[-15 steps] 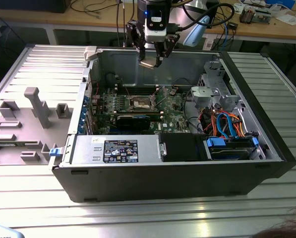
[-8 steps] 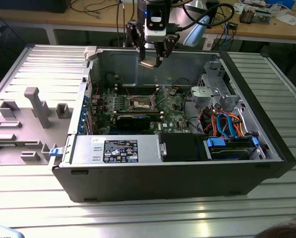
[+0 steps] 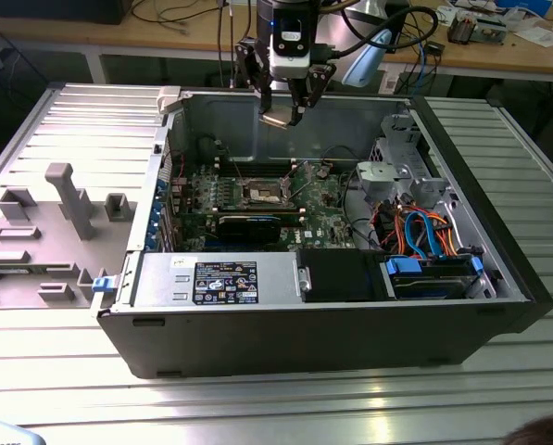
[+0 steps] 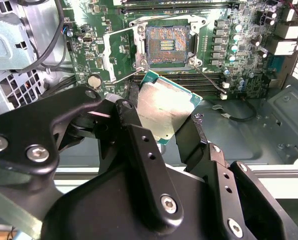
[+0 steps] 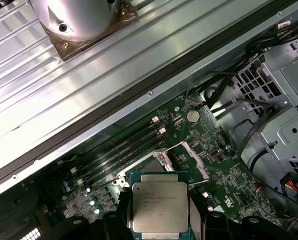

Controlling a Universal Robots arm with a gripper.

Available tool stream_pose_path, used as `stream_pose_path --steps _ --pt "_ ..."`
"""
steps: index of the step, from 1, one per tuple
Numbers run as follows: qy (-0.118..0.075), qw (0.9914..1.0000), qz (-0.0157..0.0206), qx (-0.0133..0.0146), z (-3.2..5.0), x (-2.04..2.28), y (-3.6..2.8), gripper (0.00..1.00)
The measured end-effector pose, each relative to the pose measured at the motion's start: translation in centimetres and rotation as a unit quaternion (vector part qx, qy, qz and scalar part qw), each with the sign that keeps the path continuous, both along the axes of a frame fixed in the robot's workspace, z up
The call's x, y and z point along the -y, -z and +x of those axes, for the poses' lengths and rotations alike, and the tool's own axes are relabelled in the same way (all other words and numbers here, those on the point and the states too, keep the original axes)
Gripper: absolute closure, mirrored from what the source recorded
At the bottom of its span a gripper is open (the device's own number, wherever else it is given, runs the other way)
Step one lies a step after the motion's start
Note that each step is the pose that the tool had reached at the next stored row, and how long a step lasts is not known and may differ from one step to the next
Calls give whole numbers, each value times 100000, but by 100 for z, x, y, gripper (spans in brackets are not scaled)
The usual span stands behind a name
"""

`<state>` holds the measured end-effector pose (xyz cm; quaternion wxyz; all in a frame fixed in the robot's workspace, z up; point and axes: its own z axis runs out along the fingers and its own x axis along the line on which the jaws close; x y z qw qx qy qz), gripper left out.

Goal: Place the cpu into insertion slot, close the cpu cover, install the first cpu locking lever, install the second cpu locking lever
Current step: 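Place the cpu into insertion slot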

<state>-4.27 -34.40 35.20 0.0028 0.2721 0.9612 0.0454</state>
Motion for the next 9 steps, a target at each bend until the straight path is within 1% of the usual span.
stream_pose_path --steps 9 --pt "420 99999 -2 -1 0 0 0 46"
